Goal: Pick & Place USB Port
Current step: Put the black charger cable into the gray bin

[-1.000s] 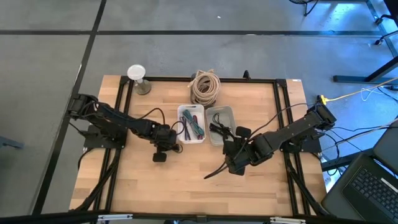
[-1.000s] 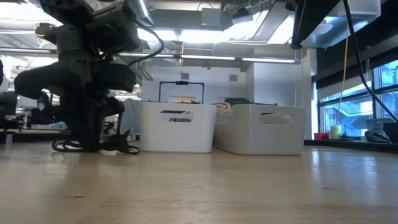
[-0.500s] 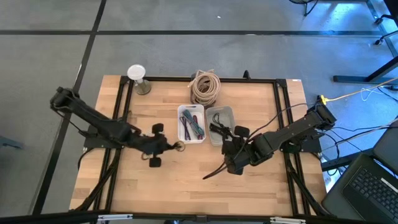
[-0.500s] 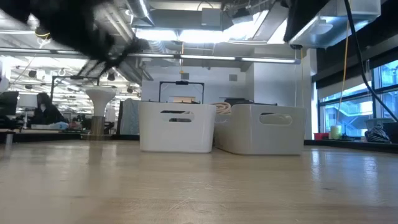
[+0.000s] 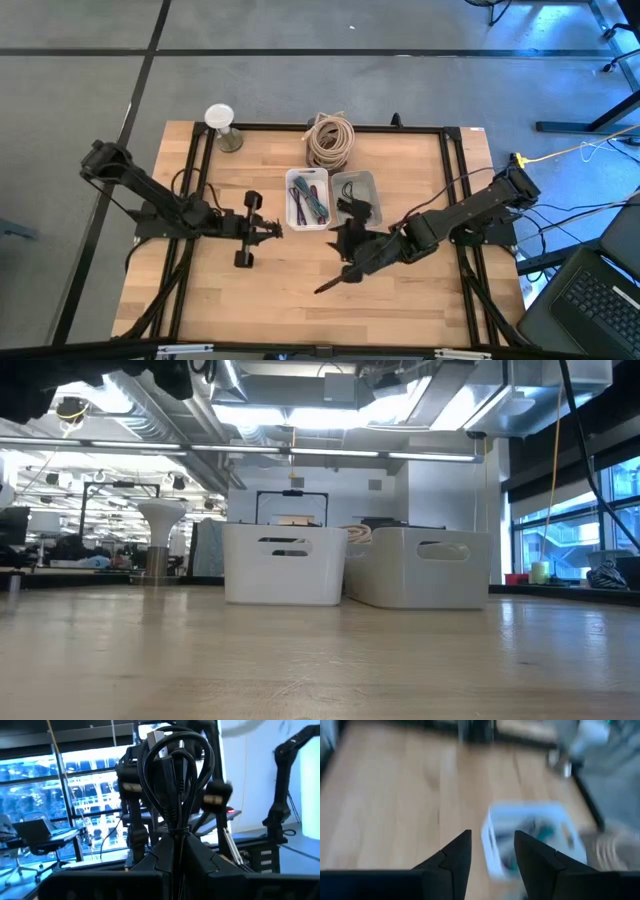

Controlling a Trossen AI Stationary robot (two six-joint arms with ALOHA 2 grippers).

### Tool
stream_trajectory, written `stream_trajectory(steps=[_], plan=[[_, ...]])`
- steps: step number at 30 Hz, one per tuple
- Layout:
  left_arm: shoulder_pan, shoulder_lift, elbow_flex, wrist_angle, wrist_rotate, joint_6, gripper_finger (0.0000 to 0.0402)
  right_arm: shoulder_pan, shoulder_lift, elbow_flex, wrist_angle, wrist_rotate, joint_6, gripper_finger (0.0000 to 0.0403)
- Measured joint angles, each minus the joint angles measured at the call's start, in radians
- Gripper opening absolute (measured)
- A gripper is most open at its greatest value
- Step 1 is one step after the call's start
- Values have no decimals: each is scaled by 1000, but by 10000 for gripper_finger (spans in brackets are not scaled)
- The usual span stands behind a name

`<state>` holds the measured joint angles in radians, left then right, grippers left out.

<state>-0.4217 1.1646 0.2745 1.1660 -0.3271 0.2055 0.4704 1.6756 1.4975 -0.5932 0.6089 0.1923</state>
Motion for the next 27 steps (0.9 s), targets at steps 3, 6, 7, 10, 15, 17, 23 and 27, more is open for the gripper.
stream_trajectory(steps=[3, 6, 7, 10, 15, 17, 23, 27], plan=[[0, 16, 0, 6, 9, 9, 14, -22, 0, 0, 182, -15, -116, 152], [-2, 26, 0, 8, 21, 8, 14, -47, 0, 0, 286, -47, -177, 152], [-2, 29, 0, 15, 26, 10, 14, -55, 0, 0, 308, -63, -179, 152], [-1, 30, 0, 43, 40, 18, 14, -81, 5, 0, 350, -129, -175, 152], [12, 30, 1, 43, 43, 28, 14, -104, 47, 0, 433, -193, -187, 152], [18, 30, 1, 42, 61, 27, 14, -109, 67, 0, 471, -213, -201, 152], [18, 30, 1, 42, 67, 18, 14, -128, 102, 0, 563, -265, -228, 152], [18, 30, 1, 42, 69, 18, 14, -138, 115, 0, 605, -308, -246, 152]])
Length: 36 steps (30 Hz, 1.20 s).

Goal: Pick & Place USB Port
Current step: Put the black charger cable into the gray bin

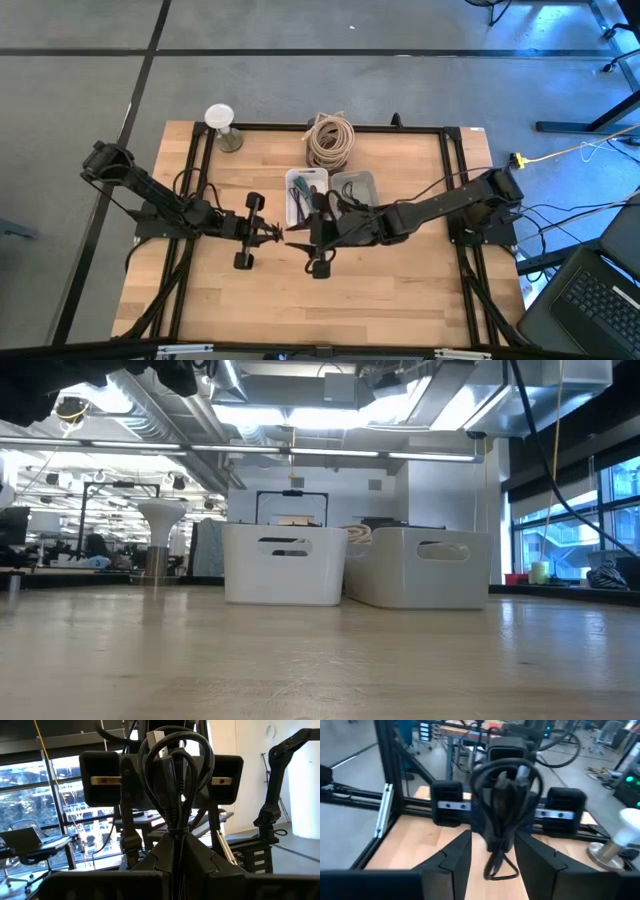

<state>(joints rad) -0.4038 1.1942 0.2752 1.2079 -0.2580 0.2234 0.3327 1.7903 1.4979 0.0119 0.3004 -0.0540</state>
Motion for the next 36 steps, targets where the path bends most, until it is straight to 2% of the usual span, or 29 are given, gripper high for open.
stream_trajectory(steps=[15, 28, 31, 35, 36], plan=[[0, 0, 0, -1, 18, 0, 14, -43, 35, 0, 110, -88, 2, 151], [8, -1, 0, -3, 51, 0, 14, -62, 84, 9, 157, -98, 2, 149], [9, -1, 0, 0, 48, 0, 14, -67, 84, 8, 160, -99, 2, 127], [8, -1, 0, -1, 50, 0, 14, -67, 84, 8, 158, -100, -4, 42], [8, -2, 0, -1, 52, 0, 14, -67, 83, 8, 158, -100, -10, 35]])
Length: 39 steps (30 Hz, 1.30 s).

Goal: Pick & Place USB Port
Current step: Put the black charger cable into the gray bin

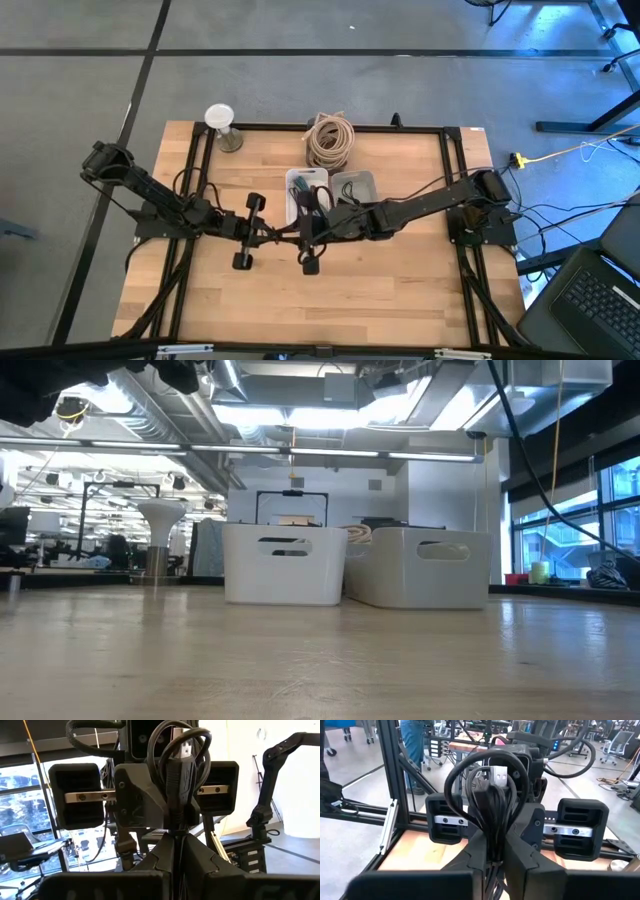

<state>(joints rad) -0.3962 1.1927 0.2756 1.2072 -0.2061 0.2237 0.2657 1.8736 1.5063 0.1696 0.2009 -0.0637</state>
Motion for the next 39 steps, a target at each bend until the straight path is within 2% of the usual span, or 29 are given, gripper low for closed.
stream_trajectory(steps=[4, 10, 14, 17, 20, 23, 26, 29, 31, 35, 39], plan=[[1, 0, 0, -7, 3, -12, 21, 0, -2, 0, -13, 17, -6, 36], [3, 0, 5, -40, -48, -112, 103, 0, -68, 0, -162, 132, 6, 34], [2, 3, 0, -118, -64, -168, 171, -3, -144, 32, -377, 285, 73, 26], [7, 1, 0, -139, -99, -196, 212, -9, -196, 58, -632, 422, 168, 26], [6, 2, 0, -143, -105, -193, 236, -36, -253, 71, -893, 444, 332, 26], [8, 2, 0, -125, -125, -194, 244, -112, -310, 77, -1102, 379, 519, 26], [7, 2, 0, -121, -138, -194, 244, -212, -316, 74, -1194, 216, 619, 26], [8, 2, 0, -119, -151, -195, 240, -311, -302, 75, -1196, 11, 648, 26], [8, 2, 0, -119, -151, -203, 240, -373, -264, 75, -1192, -88, 658, 26], [8, 2, 0, -120, -146, -211, 242, -449, -188, 74, -1194, -177, 631, 26], [6, 2, 0, -128, -136, -213, 242, -465, -102, 73, -1206, -254, 601, 26]])
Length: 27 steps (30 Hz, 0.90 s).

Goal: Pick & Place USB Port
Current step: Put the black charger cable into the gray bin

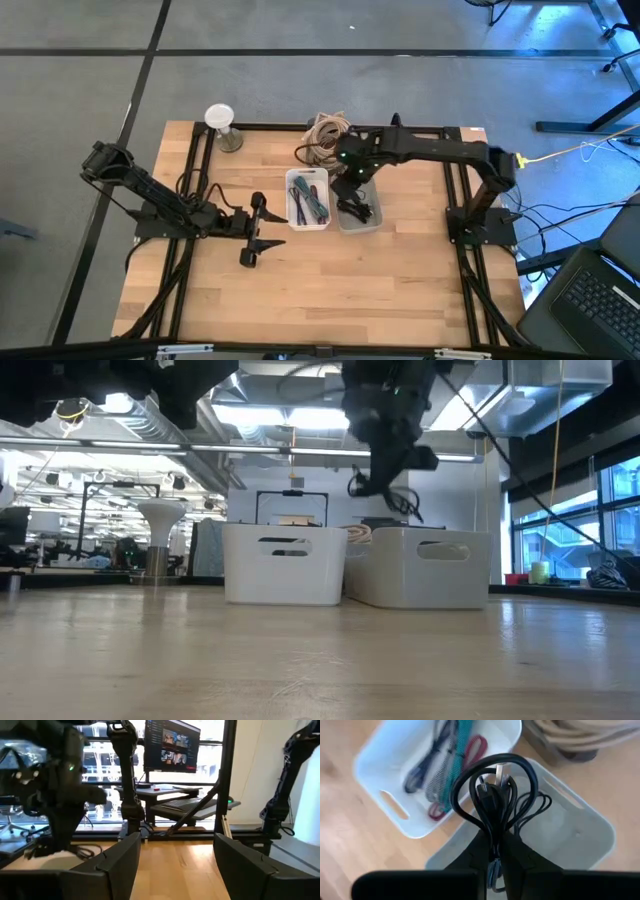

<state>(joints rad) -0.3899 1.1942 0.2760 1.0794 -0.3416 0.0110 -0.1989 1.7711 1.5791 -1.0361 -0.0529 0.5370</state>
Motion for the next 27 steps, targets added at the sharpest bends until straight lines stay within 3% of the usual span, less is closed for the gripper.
stream_trajectory(steps=[9, 14, 22, 27], plan=[[-10, 0, 0, -4, 8, -34, 242, 0, 91, -4, -55, -37, -25, 26], [-10, 0, 0, -6, 14, -51, 244, -2, 90, -98, -19, -48, -4, 26], [-6, 0, 0, -6, 14, -51, 244, -9, 89, -353, 298, -168, 32, 25], [0, 0, 0, -6, 10, -51, 244, -33, 74, -430, 394, -164, 38, 25]])
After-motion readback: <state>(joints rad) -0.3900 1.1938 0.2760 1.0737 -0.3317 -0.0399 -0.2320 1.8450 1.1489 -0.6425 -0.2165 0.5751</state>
